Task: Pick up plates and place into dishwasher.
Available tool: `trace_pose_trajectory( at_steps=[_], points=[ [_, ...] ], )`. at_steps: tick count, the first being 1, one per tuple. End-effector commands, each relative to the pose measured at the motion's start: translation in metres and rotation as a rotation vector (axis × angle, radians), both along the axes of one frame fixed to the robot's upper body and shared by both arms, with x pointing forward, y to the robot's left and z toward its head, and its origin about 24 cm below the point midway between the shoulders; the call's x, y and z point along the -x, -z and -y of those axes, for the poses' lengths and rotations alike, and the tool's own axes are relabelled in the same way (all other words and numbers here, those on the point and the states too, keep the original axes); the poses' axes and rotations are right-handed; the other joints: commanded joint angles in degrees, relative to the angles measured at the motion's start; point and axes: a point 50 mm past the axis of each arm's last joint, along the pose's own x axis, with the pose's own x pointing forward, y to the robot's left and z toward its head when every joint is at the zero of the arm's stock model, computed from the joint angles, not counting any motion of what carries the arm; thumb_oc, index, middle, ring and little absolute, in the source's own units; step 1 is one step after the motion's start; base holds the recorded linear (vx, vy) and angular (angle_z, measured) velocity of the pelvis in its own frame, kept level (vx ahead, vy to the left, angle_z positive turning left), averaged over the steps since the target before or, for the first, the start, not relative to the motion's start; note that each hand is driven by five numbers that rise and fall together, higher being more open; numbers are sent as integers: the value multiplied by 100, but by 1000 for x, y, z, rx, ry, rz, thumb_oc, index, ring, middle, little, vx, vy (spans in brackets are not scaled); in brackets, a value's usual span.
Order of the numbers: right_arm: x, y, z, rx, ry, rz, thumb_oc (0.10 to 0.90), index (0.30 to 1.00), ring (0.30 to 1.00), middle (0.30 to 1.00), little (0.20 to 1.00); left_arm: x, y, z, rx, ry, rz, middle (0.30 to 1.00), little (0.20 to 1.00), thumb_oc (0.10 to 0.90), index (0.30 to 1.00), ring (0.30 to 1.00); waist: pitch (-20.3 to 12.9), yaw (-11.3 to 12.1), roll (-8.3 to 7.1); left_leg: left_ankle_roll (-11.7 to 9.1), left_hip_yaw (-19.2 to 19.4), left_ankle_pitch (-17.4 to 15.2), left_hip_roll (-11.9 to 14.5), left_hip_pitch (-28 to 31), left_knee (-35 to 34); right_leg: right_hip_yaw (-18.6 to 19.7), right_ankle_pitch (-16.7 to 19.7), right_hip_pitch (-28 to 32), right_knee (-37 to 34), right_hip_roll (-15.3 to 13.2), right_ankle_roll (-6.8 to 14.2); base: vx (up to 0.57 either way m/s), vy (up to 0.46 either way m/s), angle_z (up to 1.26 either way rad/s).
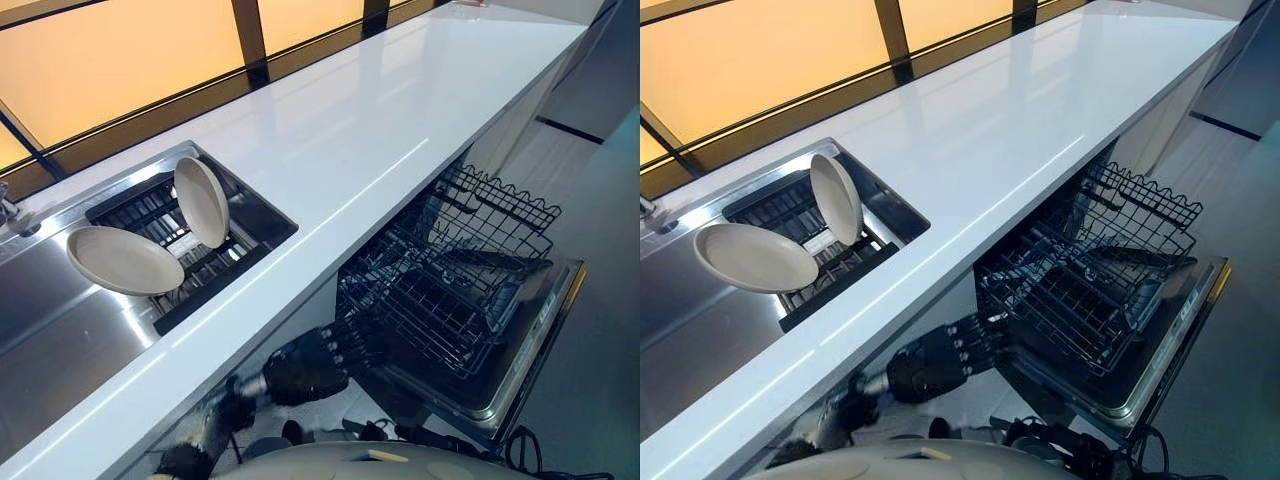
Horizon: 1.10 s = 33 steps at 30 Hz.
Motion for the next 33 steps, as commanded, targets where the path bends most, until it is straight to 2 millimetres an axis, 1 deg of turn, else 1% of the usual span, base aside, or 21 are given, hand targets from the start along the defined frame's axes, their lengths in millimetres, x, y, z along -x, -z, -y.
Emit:
trace_pose_trajectory(
  at_steps=[1,5,8,10,11,13,14,15,16,17,18,19,20,21,22,23,25,26,28,29,33],
  points=[
    [1,0,-1,-28,-29,-30,800,900,900,900,900,-31,-89,30,418,216,372,900,900,800,900,900,15,1,148,297,30,-1003,-455,234,40,35,-699,-10,479,161,332,0,0,0],
    [0,2,-8,-37,-54,-34,800,900,900,900,900,-33,-151,46,714,281,325,900,900,800,900,900,-5,-100,117,306,54,-1058,-460,278,40,98,-708,24,455,190,325,0,0,0],
    [0,3,-15,-40,-65,-39,800,900,900,900,900,-36,-190,41,929,258,325,900,900,800,900,900,-26,-144,85,312,87,-1086,-461,301,40,124,-716,49,439,205,312,0,0,0],
    [0,5,-19,-40,-74,-45,800,900,900,900,900,-41,-214,32,956,119,382,900,900,800,900,900,-40,-169,69,318,96,-1095,-458,308,40,144,-726,51,444,220,301,0,0,0],
    [0,5,-20,-40,-75,-45,800,900,900,900,900,-42,-215,32,953,105,387,900,900,800,900,900,-39,-171,68,318,95,-1095,-458,309,40,144,-727,51,445,221,300,0,0,0],
    [0,5,-22,-38,-78,-45,800,900,900,900,900,-50,-232,21,838,-221,489,900,900,800,900,900,-38,-190,76,312,114,-1080,-443,307,40,159,-734,44,452,235,292,-4,-7,-2],
    [0,6,-22,-38,-76,-46,800,900,900,900,900,-56,-235,8,768,-419,544,900,900,800,900,900,-40,-184,82,307,118,-1066,-437,303,40,161,-730,44,442,239,293,0,0,0],
    [0,6,-22,-37,-76,-47,800,900,900,900,900,-60,-236,-1,724,-521,566,900,900,800,900,900,-37,-177,88,305,105,-1057,-439,301,40,161,-728,48,435,243,288,0,0,0],
    [3,6,-21,-32,-66,-48,800,900,900,900,900,-66,-234,-25,626,-786,613,900,900,800,900,900,-43,-126,106,313,60,-1040,-451,288,40,142,-727,59,407,248,276,0,0,0],
    [5,6,-21,-32,-54,-49,800,900,900,900,900,-66,-233,-38,567,-919,661,900,900,800,900,900,-47,-82,117,316,12,-1031,-461,288,40,116,-736,77,395,249,268,0,0,0],
    [7,6,-20,-32,-48,-49,800,900,900,900,900,-63,-234,-45,503,-1023,715,900,900,800,900,900,-49,-61,122,315,-16,-1021,-466,286,40,96,-743,85,394,249,261,0,0,0],
    [9,6,-19,-32,-34,-49,800,900,900,900,900,-59,-236,-62,396,-1227,787,900,900,800,900,900,-67,13,133,320,-68,-1004,-481,266,40,57,-752,97,374,254,240,-6,-19,5],
    [11,6,-19,-34,-22,-49,800,900,900,900,900,-55,-240,-72,299,-1387,855,900,900,800,900,900,-88,73,137,326,-120,-995,-495,252,40,25,-768,110,358,258,225,-2,-23,7],
    [12,7,-19,-36,-18,-50,800,900,900,900,900,-52,-241,-73,225,-1460,897,900,900,800,900,900,-98,89,133,328,-142,-992,-501,247,40,10,-778,115,352,260,215,8,-31,10],
    [15,7,-19,-39,-6,-51,800,900,900,900,900,-50,-244,-82,43,-1634,995,900,900,800,900,900,-123,166,130,337,-181,-990,-512,234,40,-21,-800,128,338,269,193,8,-25,8],
    [16,7,-20,-39,-5,-52,800,900,900,900,900,-49,-245,-82,29,-1664,996,900,900,800,900,900,-126,166,126,338,-190,-991,-514,234,40,-30,-805,132,337,268,191,12,-31,7],
    [19,7,-20,-42,5,-56,800,900,900,900,900,-49,-247,-90,-273,-1886,1176,900,900,800,900,900,-167,236,117,345,-229,-985,-525,220,40,-58,-829,149,314,276,167,21,-31,11],
    [21,8,-20,-42,9,-58,800,900,900,900,900,-50,-249,-97,-382,-1971,1236,900,900,800,900,900,-190,259,114,345,-244,-977,-529,207,40,-61,-834,150,302,279,165,27,-34,23],
    [25,8,-20,-35,12,-68,800,900,900,900,900,-55,-254,-115,-663,-2114,1378,900,900,800,900,900,-234,306,124,344,-260,-961,-531,190,40,-66,-847,156,286,283,155,24,-29,26],
    [28,8,-20,-31,11,-76,800,900,900,900,900,-57,-260,-133,-838,-2213,1440,900,900,800,900,900,-269,330,134,332,-255,-943,-532,167,40,-76,-846,154,267,284,155,22,-21,22],
    [27,8,-17,-22,-2,-84,800,900,900,900,900,-57,-277,-176,-1227,-2365,1535,900,900,800,900,900,-320,375,195,289,-235,-898,-527,116,40,-124,-841,150,238,280,148,13,-9,10]
  ],
)
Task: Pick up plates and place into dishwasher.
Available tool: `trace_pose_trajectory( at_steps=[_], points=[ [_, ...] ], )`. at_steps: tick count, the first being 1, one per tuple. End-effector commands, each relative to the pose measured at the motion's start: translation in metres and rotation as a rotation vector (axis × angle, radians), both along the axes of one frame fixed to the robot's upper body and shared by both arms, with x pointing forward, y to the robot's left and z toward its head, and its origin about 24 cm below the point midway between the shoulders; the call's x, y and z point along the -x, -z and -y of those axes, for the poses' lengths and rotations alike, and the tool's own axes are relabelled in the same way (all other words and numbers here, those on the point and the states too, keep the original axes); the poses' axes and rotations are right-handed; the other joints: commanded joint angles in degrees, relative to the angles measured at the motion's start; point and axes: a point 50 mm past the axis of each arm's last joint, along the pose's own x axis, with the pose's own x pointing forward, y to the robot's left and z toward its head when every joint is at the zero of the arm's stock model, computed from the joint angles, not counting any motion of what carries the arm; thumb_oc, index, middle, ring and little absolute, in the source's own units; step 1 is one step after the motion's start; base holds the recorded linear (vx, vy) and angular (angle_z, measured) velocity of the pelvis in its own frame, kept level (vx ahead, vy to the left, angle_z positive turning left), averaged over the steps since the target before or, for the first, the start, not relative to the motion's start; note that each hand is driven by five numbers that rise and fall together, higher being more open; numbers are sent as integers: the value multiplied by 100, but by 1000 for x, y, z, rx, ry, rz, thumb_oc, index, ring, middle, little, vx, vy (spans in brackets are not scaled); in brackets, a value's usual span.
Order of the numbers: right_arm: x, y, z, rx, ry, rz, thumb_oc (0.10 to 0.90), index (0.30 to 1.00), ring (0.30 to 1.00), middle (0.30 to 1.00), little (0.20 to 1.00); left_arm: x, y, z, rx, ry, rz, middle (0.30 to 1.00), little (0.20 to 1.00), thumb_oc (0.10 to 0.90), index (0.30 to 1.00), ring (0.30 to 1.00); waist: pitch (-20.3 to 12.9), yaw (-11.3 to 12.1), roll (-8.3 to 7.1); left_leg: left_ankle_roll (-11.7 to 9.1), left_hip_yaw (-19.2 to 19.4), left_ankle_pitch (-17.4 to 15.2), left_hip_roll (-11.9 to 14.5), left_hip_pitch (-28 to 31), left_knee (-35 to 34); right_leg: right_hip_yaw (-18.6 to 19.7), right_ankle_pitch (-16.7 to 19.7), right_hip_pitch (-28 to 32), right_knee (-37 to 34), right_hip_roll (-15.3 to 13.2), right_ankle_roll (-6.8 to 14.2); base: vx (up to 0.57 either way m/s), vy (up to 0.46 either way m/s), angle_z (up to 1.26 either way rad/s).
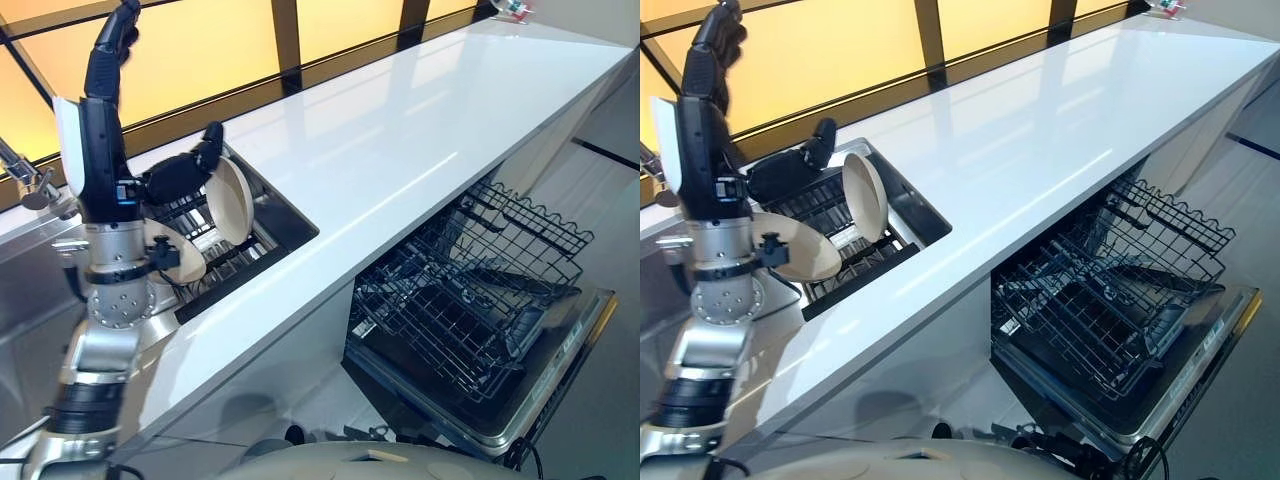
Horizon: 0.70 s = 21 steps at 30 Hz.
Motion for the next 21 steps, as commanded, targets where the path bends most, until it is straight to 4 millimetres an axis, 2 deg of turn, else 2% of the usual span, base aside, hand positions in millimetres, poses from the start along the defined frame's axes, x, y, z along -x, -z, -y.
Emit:
trace_pose_trajectory(
  at_steps=[1,6,10,14,21],
  points=[
    [9,4,-13,-47,-30,-59,800,900,900,900,900,7,-49,-39,-155,-321,185,900,900,800,900,900,-135,5,168,289,114,-903,-508,220,39,35,-737,74,265,288,83,0,0,0],
    [2,3,-12,-40,-51,-58,800,900,900,900,900,12,-63,-91,-306,-649,40,900,900,800,900,900,-147,68,265,254,119,-866,-504,178,39,-48,-723,76,234,252,99,0,0,0],
    [-5,1,-9,-30,-59,-55,800,900,900,900,900,17,-54,-120,-315,-747,-94,900,900,800,900,900,-118,116,330,241,118,-843,-497,161,39,-108,-729,69,251,227,108,0,0,0],
    [-11,0,-5,-21,-64,-52,800,900,900,900,900,19,-39,-134,-391,-826,-221,900,900,800,900,900,-82,142,366,245,102,-828,-498,155,39,-159,-754,55,305,208,109,-2,8,4],
    [-18,-3,-1,-18,-70,-44,800,900,900,900,900,16,-18,-144,-570,-856,-436,900,900,800,900,900,-58,165,399,248,69,-814,-504,144,39,-207,-771,30,373,171,147,1,14,11]
  ],
)
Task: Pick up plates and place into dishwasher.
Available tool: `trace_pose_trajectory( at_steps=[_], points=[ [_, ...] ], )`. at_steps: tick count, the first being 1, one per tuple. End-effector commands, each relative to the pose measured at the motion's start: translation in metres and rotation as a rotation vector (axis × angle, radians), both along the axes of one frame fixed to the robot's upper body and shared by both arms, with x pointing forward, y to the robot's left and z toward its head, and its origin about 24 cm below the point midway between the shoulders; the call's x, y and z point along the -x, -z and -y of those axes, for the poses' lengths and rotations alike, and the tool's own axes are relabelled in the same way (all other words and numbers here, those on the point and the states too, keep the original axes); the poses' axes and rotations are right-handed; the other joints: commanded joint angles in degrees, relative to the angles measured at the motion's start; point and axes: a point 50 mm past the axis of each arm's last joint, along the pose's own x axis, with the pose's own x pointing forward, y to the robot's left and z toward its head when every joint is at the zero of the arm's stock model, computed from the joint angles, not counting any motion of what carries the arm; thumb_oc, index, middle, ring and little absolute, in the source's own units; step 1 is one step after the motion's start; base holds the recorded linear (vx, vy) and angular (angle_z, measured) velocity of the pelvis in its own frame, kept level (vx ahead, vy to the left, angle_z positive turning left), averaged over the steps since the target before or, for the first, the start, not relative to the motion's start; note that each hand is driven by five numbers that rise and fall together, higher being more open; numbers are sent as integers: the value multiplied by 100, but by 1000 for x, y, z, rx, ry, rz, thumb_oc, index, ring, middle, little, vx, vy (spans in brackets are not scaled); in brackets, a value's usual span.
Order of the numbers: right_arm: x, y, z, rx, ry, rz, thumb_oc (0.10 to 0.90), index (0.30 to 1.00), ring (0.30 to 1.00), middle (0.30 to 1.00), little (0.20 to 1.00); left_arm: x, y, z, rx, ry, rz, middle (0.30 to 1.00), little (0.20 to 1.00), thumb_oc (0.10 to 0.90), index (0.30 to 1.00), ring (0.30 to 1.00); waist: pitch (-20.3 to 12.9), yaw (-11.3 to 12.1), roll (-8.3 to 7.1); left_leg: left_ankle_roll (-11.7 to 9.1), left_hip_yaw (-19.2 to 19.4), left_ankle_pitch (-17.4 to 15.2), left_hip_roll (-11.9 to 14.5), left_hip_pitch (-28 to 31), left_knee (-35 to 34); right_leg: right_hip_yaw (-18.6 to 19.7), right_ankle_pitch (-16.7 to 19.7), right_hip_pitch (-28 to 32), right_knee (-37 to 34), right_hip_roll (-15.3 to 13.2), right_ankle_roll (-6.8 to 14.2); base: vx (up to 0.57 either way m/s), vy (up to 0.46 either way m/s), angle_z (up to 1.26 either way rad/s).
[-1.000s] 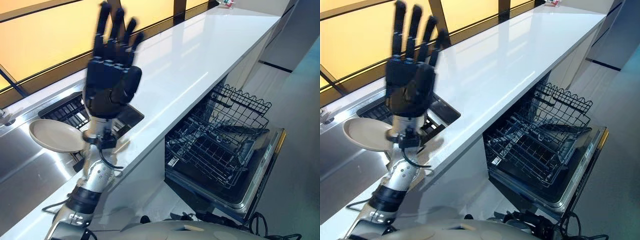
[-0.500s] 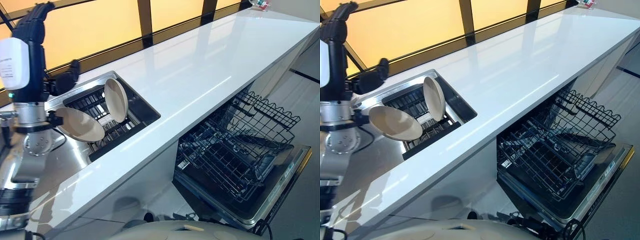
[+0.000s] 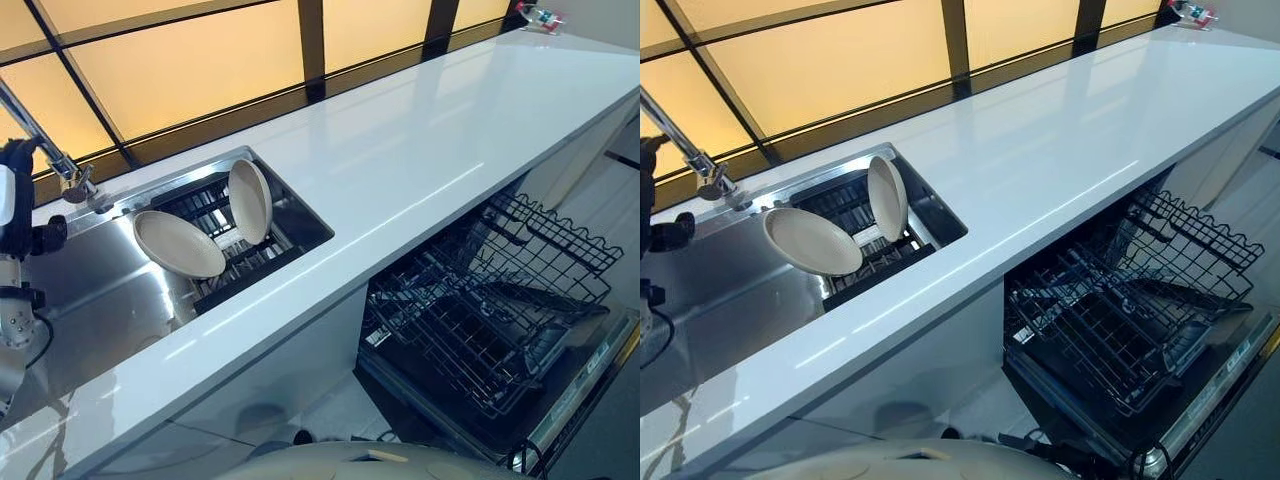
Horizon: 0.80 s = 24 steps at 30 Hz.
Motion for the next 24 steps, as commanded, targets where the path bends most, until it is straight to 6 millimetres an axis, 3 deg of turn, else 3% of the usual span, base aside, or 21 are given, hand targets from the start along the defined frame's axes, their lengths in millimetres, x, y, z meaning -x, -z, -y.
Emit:
trace_pose_trajectory(
  at_steps=[1,8,21,24],
  points=[
    [-23,-1,-7,-40,-28,25,800,900,900,900,900,-10,-73,-4,-259,23,96,900,900,800,900,900,165,-85,236,294,233,-844,-491,248,41,-15,-754,47,382,180,170,-2,13,4],
    [-26,-2,-7,-38,-28,29,800,900,900,900,900,-21,-62,18,-258,174,-15,900,900,800,900,900,197,-118,227,320,232,-844,-496,252,41,-8,-744,13,437,162,210,0,0,0],
    [-21,-1,-11,-58,-2,33,800,900,900,900,900,-36,-75,49,-309,338,-43,900,900,800,900,900,194,-291,175,346,364,-882,-528,257,41,129,-601,-29,349,146,337,1,3,-1],
    [-18,0,-12,-59,2,30,800,900,900,900,900,-38,-73,53,-348,348,-121,900,900,800,900,900,191,-341,178,359,405,-898,-552,254,41,184,-549,-54,320,135,378,1,33,-6]
  ],
)
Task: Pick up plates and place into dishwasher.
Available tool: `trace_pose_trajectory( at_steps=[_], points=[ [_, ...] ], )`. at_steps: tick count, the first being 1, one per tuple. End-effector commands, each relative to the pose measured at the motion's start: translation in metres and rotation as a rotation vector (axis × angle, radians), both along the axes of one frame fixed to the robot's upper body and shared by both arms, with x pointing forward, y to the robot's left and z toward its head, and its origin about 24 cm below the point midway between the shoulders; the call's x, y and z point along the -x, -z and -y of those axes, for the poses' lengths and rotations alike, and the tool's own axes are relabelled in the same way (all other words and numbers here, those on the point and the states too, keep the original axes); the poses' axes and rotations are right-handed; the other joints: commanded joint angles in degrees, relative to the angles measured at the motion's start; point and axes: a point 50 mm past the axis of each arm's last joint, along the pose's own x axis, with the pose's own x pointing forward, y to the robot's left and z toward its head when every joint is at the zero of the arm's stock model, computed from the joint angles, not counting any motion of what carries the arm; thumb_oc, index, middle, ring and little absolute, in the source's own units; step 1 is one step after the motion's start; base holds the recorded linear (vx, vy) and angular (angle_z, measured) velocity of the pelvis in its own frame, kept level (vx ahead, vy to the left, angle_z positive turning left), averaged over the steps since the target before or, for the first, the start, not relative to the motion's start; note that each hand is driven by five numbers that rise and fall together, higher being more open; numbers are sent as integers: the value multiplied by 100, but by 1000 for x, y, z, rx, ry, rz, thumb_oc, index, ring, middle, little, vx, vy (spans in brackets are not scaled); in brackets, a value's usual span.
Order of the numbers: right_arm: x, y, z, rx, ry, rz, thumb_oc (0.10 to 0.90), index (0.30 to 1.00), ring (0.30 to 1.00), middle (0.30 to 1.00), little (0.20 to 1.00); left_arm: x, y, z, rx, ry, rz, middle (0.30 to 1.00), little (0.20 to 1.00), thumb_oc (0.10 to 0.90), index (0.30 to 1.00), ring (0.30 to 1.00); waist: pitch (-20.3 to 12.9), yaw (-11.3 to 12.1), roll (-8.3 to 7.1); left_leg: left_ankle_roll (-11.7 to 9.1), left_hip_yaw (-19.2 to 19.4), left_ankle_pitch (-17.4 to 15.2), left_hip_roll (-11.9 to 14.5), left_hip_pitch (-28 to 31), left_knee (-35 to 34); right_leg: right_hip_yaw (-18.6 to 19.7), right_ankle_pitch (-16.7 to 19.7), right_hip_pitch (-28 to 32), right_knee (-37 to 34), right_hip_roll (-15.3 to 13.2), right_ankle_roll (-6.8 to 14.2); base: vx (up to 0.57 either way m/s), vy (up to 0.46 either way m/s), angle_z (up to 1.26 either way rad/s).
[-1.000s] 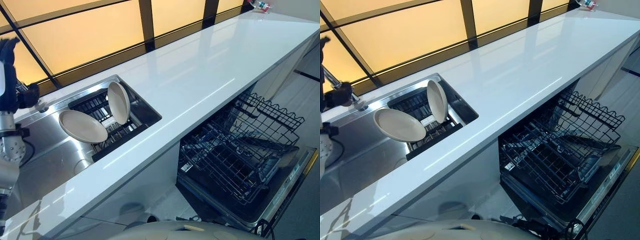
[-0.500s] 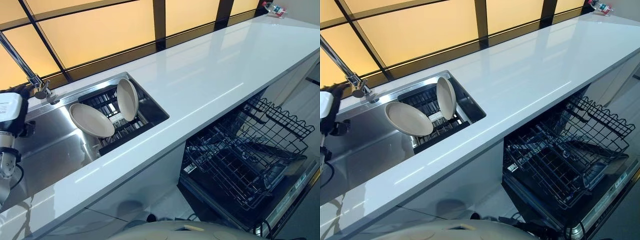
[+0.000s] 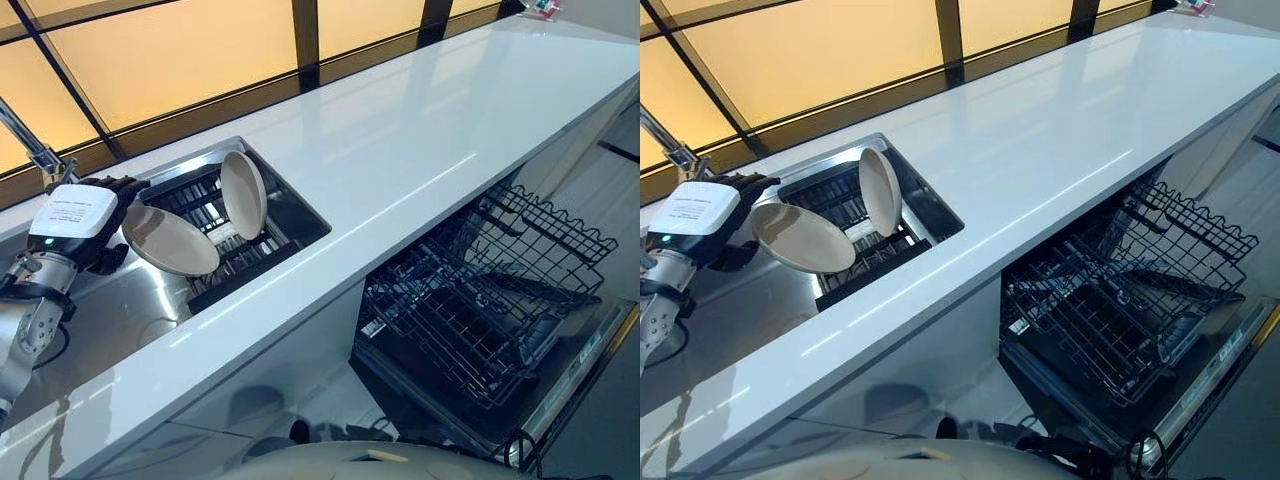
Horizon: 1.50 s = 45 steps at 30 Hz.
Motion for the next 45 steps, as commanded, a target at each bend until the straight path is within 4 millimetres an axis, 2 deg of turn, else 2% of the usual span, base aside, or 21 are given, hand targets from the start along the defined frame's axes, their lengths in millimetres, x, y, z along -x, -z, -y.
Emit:
trace_pose_trajectory(
  at_steps=[1,4,9,11,14,16,18,22,26,29,33,39,45],
  points=[
    [-6,1,-9,-50,-8,0,800,900,900,900,900,-20,-81,5,-191,38,179,900,900,800,900,900,50,-127,282,326,346,-932,-501,319,42,167,-531,26,318,164,377,-5,41,-11],
    [-7,0,-8,-47,-8,5,800,900,900,900,900,-22,-78,3,-244,-14,7,900,900,800,900,900,57,-140,308,360,259,-932,-540,311,42,287,-503,-12,322,168,404,-9,33,-15],
    [-11,-1,-9,-59,-7,13,800,900,900,900,900,-22,-89,6,-299,-28,-81,900,900,800,900,900,57,-132,320,401,148,-931,-570,310,42,411,-481,-40,340,159,428,-6,19,-11],
    [-16,-2,-11,-84,47,57,800,900,900,900,900,-22,-96,8,-314,-22,-106,900,900,800,900,900,53,-131,329,411,116,-933,-577,310,42,424,-495,-61,390,142,441,-8,8,-12],
    [-46,-10,-21,-184,203,233,800,900,900,900,900,-22,-103,12,-327,-16,-142,900,900,800,900,900,67,-146,341,441,92,-941,-587,321,42,419,-519,-106,502,106,471,-3,1,-2],
    [-72,-21,-37,-316,349,388,800,900,900,900,900,-21,-106,12,-334,-23,-173,900,900,800,900,900,90,-197,356,468,110,-955,-605,332,42,413,-506,-148,554,76,509,0,0,0],
    [-85,-30,-49,-421,421,488,800,900,900,900,900,-21,-111,12,-338,-29,-191,900,900,800,900,900,96,-230,370,479,144,-972,-621,338,42,390,-476,-163,548,48,552,-14,4,-2],
    [-112,-54,-70,-571,423,671,800,900,900,900,900,-20,-125,10,-351,-51,-194,900,900,800,900,900,88,-284,402,467,257,-998,-647,306,42,296,-388,-195,452,-19,648,-40,21,-16],
    [-130,-84,-94,-702,308,829,800,900,900,900,900,-17,-130,6,-351,-63,-185,900,900,800,900,900,120,-318,408,463,375,-1001,-661,287,42,220,-307,-250,416,-96,741,-50,28,-20],
    [-138,-105,-106,-783,242,924,800,900,900,900,900,-16,-125,1,-346,-63,-189,900,900,800,900,900,147,-336,409,473,426,-986,-675,267,42,217,-257,-281,390,-137,787,-47,40,-7],
    [-142,-121,-117,-835,193,991,800,900,900,900,900,-12,-113,-9,-334,-78,-127,900,900,800,900,900,177,-346,398,484,479,-959,-692,249,42,231,-197,-303,355,-174,825,-33,41,-4],
    [-141,-126,-123,-883,219,973,800,900,900,900,900,-3,-87,-19,-335,-76,-31,900,900,800,900,900,200,-327,364,495,587,-916,-680,210,42,231,-154,-340,342,-207,827,-14,25,-18],
    [-142,-136,-126,-945,234,1004,800,900,900,900,900,4,-59,-17,-314,-89,-45,900,900,800,900,900,238,-289,302,510,593,-897,-669,186,42,219,-179,-317,344,-204,800,-1,2,-1]
  ],
)
